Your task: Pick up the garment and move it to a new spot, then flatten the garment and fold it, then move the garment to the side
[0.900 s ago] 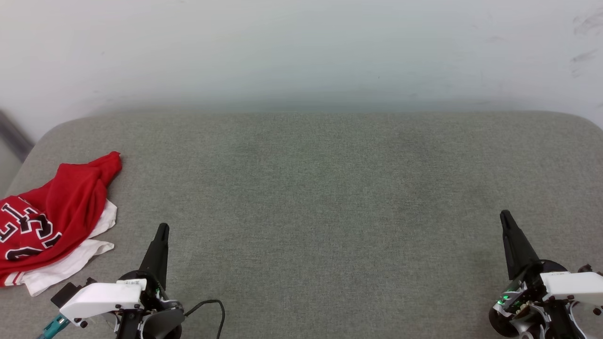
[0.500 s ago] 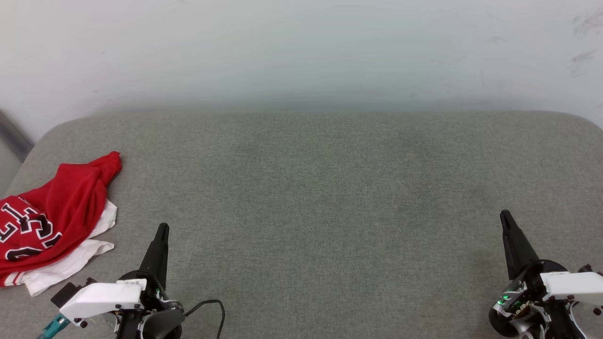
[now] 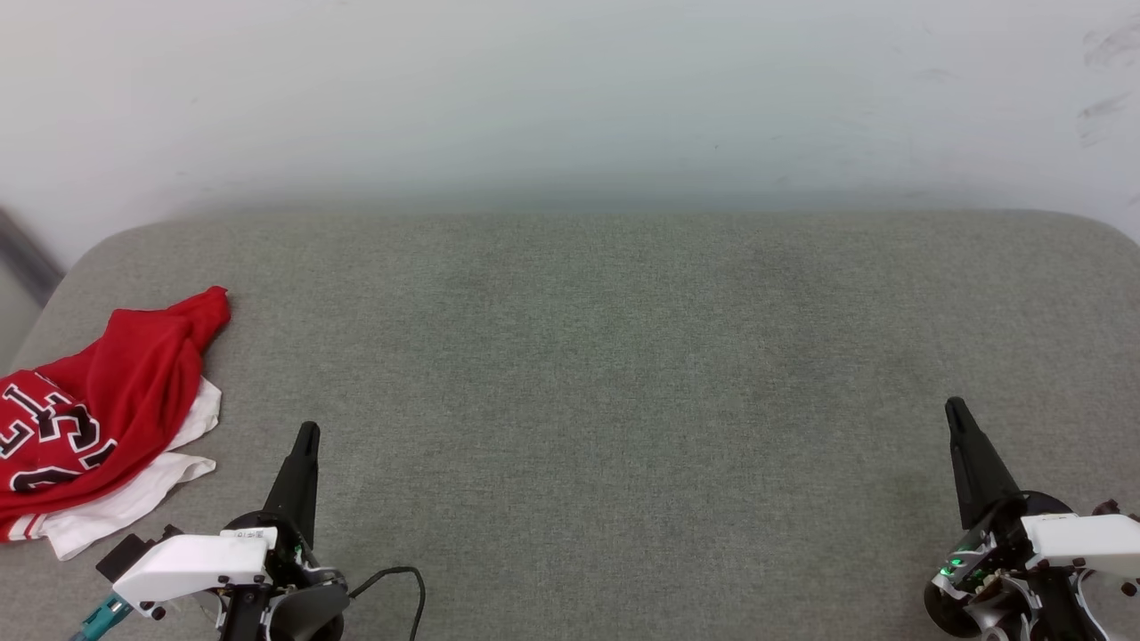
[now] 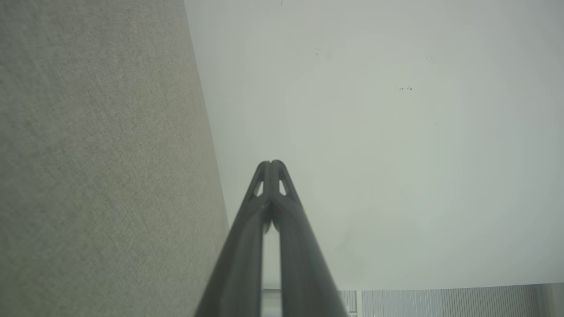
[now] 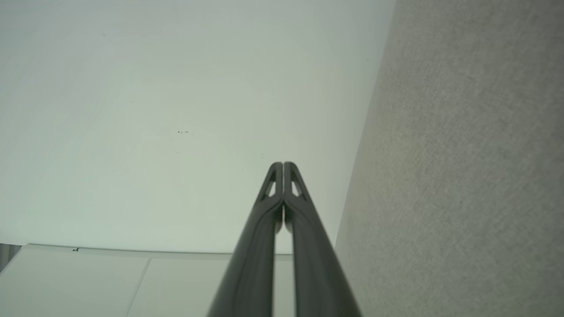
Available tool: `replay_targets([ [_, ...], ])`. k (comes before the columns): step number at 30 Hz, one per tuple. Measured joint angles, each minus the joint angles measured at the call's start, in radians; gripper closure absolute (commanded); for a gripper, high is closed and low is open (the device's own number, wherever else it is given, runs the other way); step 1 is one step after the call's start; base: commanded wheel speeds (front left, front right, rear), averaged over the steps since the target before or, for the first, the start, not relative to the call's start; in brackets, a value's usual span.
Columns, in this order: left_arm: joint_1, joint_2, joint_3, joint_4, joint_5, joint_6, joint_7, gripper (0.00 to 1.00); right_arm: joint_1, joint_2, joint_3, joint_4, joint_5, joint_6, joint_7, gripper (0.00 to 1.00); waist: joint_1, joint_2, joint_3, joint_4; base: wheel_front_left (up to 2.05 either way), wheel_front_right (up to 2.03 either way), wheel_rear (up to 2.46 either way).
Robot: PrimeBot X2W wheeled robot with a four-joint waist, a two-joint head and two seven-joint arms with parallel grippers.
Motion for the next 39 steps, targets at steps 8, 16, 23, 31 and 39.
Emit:
replay_targets([
  [8,0.034,-0.002,-0.014,0.033,0.001,0.001,-0.013,0.0,0.039,0.001,0.005,0.023,0.0,0.0,-0.009,0.0,0.0,0.0,0.0,0.0,0.0,0.0,0.0],
  [16,0.033,-0.003,-0.042,0.021,0.031,0.001,-0.053,0.0,0.047,0.001,0.027,-0.019,-0.019,0.0,-0.046,0.0,0.0,0.0,0.0,-0.001,0.0,0.0,0.0],
  [23,0.033,-0.003,-0.057,-0.005,0.114,0.001,-0.084,0.0,0.063,-0.006,0.047,-0.045,-0.078,0.0,-0.08,0.0,0.0,-0.0001,-0.001,-0.002,0.0,0.0,0.0],
  [31,0.033,-0.002,-0.077,-0.052,0.272,0.001,-0.118,0.0,0.068,-0.016,0.054,-0.074,-0.257,0.0,-0.115,0.0,0.0,0.0,-0.004,-0.002,0.0,0.0,0.0],
  [39,0.033,-0.002,-0.109,-0.082,0.444,0.01,-0.146,0.0,0.074,-0.01,0.043,-0.124,-0.477,0.0,-0.126,0.0,0.0,0.0,-0.005,-0.004,0.0,0.0,0.0],
])
